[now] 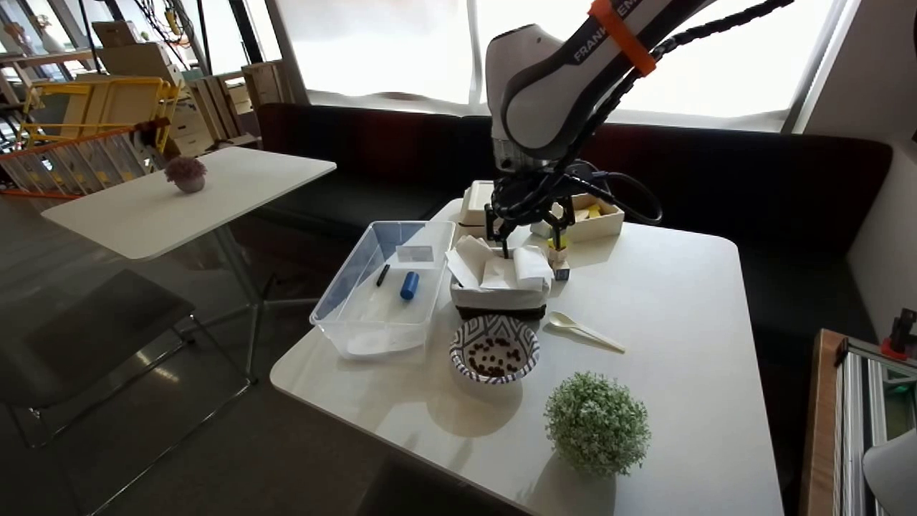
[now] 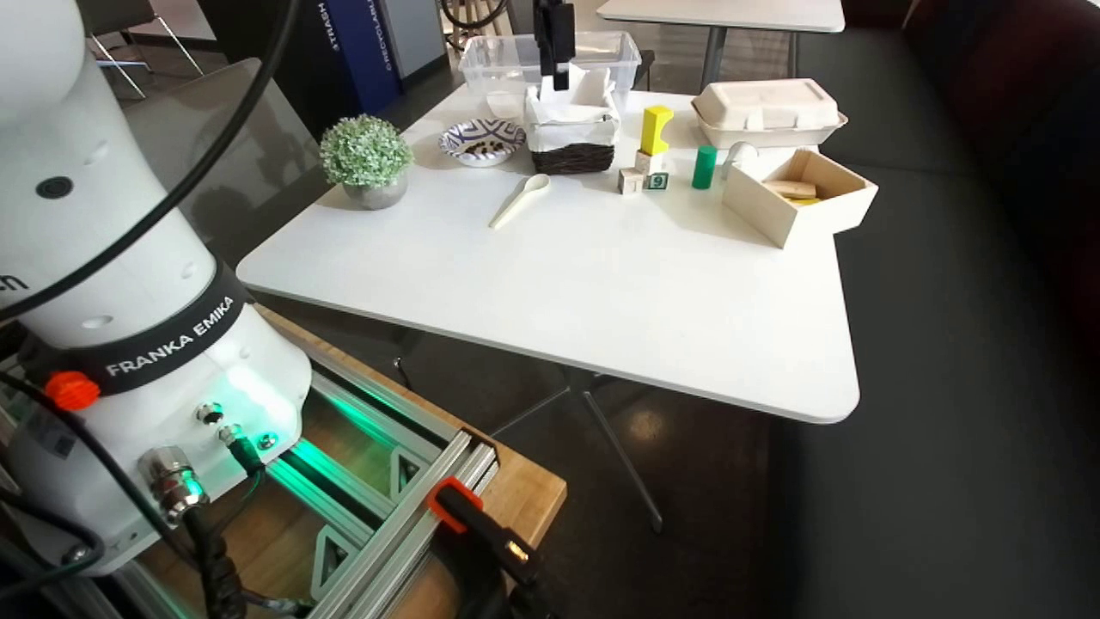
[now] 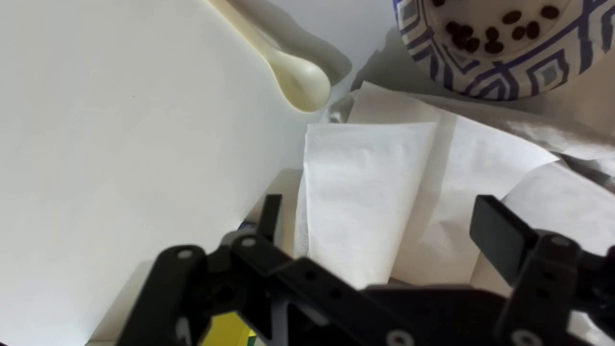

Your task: Use the paper towel to wipe the spoon

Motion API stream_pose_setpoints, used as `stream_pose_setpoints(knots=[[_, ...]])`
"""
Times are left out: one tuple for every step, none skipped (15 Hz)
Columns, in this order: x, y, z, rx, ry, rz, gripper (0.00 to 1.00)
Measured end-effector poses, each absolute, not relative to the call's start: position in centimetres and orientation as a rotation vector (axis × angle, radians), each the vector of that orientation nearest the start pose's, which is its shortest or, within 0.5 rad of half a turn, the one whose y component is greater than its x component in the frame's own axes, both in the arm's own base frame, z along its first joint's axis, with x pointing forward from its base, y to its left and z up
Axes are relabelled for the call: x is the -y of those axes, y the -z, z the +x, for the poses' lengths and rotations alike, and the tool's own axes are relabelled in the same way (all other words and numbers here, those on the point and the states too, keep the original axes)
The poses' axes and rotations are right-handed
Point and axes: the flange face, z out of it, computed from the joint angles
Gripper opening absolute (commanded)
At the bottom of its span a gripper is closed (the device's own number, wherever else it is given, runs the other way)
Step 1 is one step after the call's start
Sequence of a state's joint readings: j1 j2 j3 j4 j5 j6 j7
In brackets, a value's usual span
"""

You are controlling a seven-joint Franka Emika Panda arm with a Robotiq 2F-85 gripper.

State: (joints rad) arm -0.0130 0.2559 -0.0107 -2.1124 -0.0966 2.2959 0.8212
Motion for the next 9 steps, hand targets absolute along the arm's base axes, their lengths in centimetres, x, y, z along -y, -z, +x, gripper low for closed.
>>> stream_pose_setpoints(knots=[[1.6,-28.4,57.0,-1.229,-0.067,-2.997,0.99],[1.6,-27.9,57.3,-1.229,-0.073,-3.0,0.91],[1.5,-27.5,57.5,-1.228,-0.079,-3.004,0.79],[1.4,-27.1,57.7,-1.227,-0.085,-3.008,0.71],[1.2,-26.7,57.9,-1.225,-0.092,-3.013,0.62],[1.1,-26.3,57.9,-1.222,-0.099,-3.017,0.53],[0.9,-25.9,58.0,-1.22,-0.107,-3.022,0.45],[0.8,-25.6,58.1,-1.218,-0.112,-3.026,0.4],[0.7,-25.3,58.2,-1.216,-0.117,-3.03,0.29]])
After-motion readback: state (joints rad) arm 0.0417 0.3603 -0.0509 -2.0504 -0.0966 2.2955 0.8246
